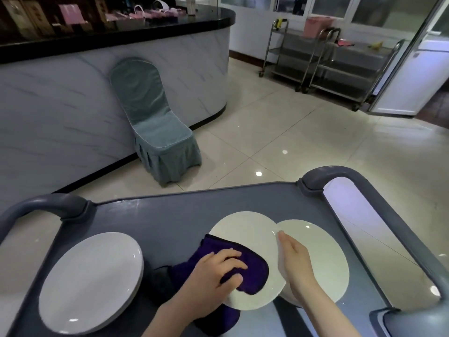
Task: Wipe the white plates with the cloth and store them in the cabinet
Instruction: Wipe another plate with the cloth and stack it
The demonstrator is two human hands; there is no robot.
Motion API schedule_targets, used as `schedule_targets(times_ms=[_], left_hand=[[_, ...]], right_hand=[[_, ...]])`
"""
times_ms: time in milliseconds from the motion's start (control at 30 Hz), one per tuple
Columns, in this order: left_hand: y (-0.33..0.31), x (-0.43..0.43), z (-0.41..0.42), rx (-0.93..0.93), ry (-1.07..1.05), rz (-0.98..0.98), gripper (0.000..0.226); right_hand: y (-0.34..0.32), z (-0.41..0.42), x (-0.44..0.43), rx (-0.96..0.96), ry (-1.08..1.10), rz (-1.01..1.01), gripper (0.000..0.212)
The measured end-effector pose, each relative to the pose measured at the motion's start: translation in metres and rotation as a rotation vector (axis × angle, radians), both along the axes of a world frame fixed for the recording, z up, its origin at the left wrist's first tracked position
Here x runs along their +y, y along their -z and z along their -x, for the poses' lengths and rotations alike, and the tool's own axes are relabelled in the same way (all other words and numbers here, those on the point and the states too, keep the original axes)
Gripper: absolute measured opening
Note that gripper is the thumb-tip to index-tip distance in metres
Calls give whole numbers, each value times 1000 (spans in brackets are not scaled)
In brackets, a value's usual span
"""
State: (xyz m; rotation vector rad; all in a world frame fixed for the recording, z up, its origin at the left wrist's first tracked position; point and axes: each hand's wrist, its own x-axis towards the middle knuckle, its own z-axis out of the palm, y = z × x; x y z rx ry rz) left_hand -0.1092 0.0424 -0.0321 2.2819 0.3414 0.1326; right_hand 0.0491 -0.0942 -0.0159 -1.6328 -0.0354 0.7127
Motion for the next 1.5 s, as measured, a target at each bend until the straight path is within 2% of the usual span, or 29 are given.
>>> schedule_targets(times_ms=[67,167,233,333,400,500,567,600,733,867,967,1167,1267,1367,1433,1500], left_hand=[[10,2,2,-27,-48,-138,38],[23,4,4,-187,-302,-243,33],[27,3,1,-218,-420,-315,41],[23,-3,2,-151,-373,-383,38],[26,-12,8,-122,-267,-387,39],[26,-31,10,-169,-133,-225,40],[24,-38,4,-207,-78,-220,42],[20,-37,-1,-223,-80,-250,44],[3,-9,-22,-10,-68,-320,64],[1,24,-21,42,-236,-384,66],[5,27,-8,-3,-259,-400,61],[5,-19,2,-234,-121,-279,44],[-12,-23,-12,-107,-136,-209,53],[-20,-5,-23,37,-154,-397,64],[-22,7,-24,68,-179,-435,67],[-21,15,-18,67,-192,-486,67]], right_hand=[[0,-1,-1,-18,25,-14,40],[-2,0,-3,31,74,-47,38],[-6,3,-1,23,92,-72,35],[-17,7,4,-36,174,-89,33],[-20,4,7,-75,257,-97,36],[-20,3,15,-93,305,-92,38],[-18,7,20,-93,286,-91,35],[-17,10,23,-94,261,-88,34],[-18,19,28,-117,204,-116,33],[-15,22,26,-177,123,-112,41],[-20,18,24,-121,195,-158,40],[-24,13,24,-102,267,-181,45],[-18,27,23,-162,149,-124,42],[-14,40,23,-201,42,-117,42],[-18,43,24,-191,23,-127,46],[-27,38,24,-158,61,-157,41]])
